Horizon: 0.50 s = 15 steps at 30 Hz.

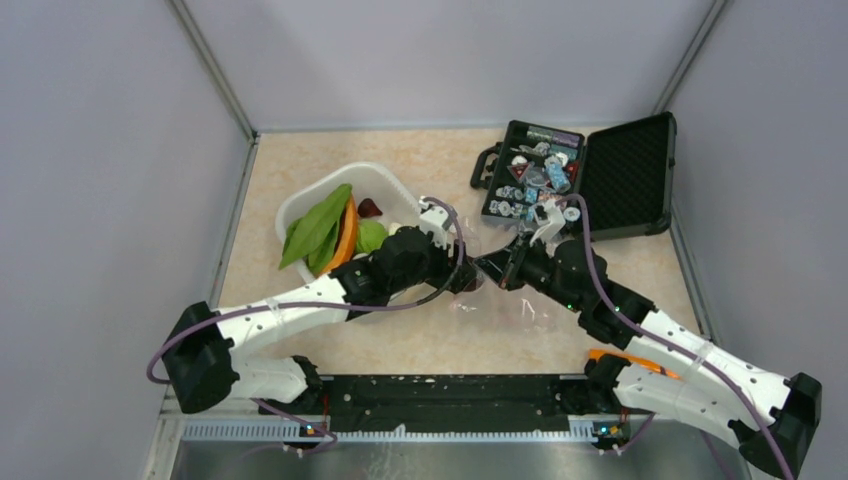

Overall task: Place the food in the zip-top bag and seal the zipper
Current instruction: Place the fake fruit in the zipper food storage bag.

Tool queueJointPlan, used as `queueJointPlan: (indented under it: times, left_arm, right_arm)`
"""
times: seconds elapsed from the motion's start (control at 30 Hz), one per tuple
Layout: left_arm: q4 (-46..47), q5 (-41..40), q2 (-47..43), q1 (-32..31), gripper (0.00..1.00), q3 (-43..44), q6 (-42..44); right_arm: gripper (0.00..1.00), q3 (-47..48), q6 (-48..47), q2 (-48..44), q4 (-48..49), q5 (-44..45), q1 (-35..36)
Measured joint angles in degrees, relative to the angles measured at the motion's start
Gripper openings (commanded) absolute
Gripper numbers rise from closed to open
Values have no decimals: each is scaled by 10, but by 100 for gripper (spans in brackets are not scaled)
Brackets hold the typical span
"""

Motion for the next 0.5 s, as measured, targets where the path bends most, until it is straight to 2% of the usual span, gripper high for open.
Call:
queueJointPlan:
  times: [0.23,0.5]
  left_arm:
    - [-55,-74,19,-6,35,18,28]
    - [-26,-72,1,-8,44,11,16]
  right_arm:
    - [0,14,3,-10,-4,-14,0]
    - [0,24,9,-12,-25,-4,0]
